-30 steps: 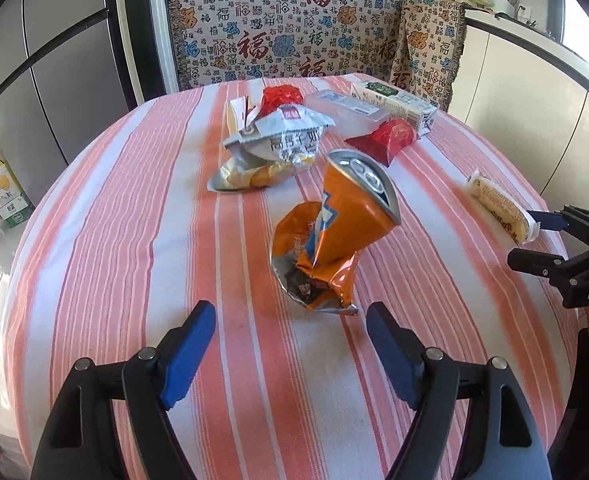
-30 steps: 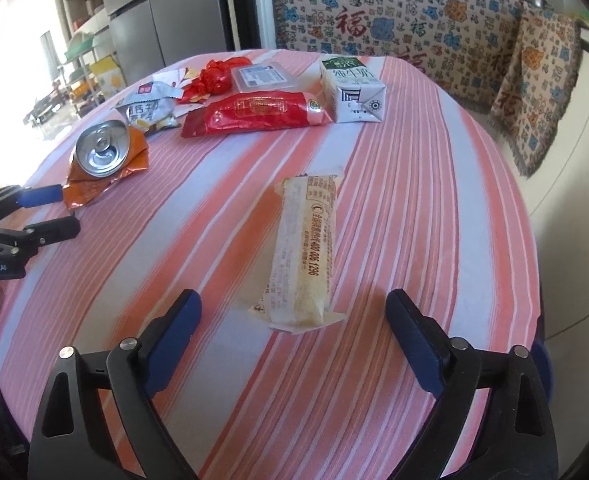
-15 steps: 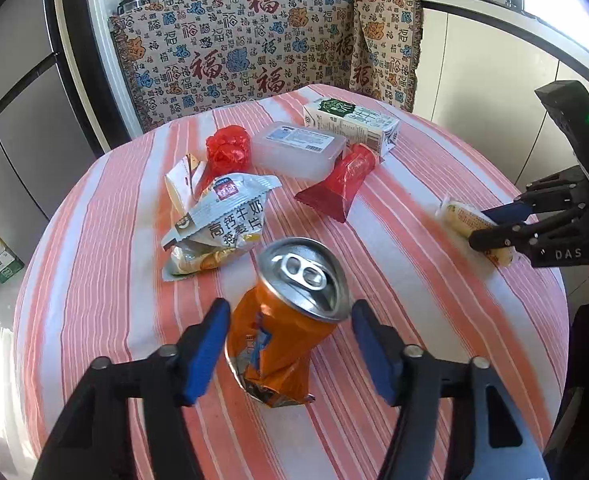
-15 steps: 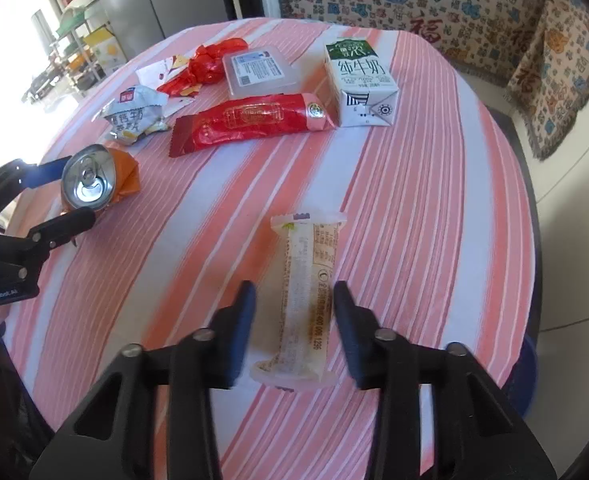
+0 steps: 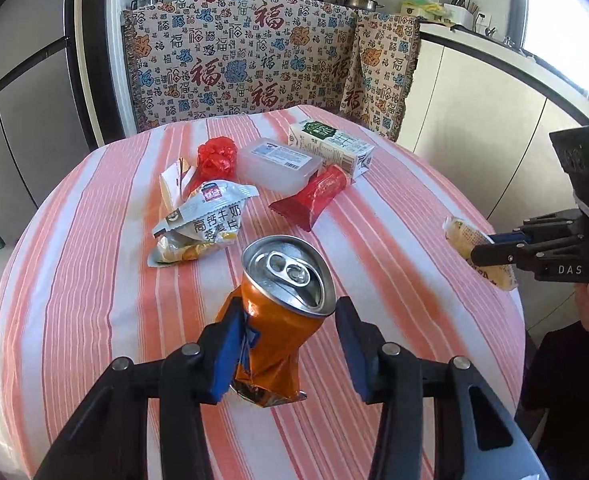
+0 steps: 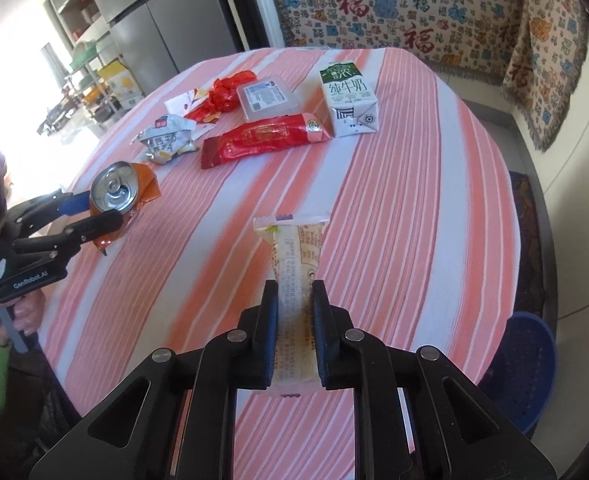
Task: Collect trash
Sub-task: 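Carry the orange can and bread bar over the blue basket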
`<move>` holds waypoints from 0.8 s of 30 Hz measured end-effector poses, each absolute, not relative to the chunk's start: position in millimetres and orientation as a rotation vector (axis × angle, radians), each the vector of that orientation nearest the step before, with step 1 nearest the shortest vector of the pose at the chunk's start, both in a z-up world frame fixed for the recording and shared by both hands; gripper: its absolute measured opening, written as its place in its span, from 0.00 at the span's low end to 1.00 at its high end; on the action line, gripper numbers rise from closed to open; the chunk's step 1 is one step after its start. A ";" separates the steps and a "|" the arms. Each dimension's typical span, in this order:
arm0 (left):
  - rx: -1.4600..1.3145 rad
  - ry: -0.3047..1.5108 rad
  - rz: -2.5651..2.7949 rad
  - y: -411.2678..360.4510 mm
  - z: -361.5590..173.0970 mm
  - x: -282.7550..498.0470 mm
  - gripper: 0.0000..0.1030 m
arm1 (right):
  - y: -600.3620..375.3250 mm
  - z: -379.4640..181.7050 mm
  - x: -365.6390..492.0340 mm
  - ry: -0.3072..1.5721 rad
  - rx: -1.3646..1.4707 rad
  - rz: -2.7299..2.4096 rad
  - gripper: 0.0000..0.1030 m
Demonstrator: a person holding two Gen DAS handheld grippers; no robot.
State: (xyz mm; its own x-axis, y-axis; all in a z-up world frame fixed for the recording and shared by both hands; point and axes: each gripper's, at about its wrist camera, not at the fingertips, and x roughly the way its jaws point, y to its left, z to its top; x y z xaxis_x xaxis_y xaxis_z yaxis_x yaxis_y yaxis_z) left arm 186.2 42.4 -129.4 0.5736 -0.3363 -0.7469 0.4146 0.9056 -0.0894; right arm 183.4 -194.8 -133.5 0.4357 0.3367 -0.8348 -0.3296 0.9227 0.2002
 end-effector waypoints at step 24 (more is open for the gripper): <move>0.069 0.858 -0.621 -76.1 -113.1 166.9 0.45 | -282.1 -127.3 153.5 0.980 0.212 0.344 0.15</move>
State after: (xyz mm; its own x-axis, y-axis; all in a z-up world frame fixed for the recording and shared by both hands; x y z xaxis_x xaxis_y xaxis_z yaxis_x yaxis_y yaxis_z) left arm 166.9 -76.1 -113.1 0.4899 -0.4842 -0.7249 0.5380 0.8223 -0.1857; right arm 153.5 -282.1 -127.3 0.5097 0.3775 -0.7731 -0.1885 0.9258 0.3278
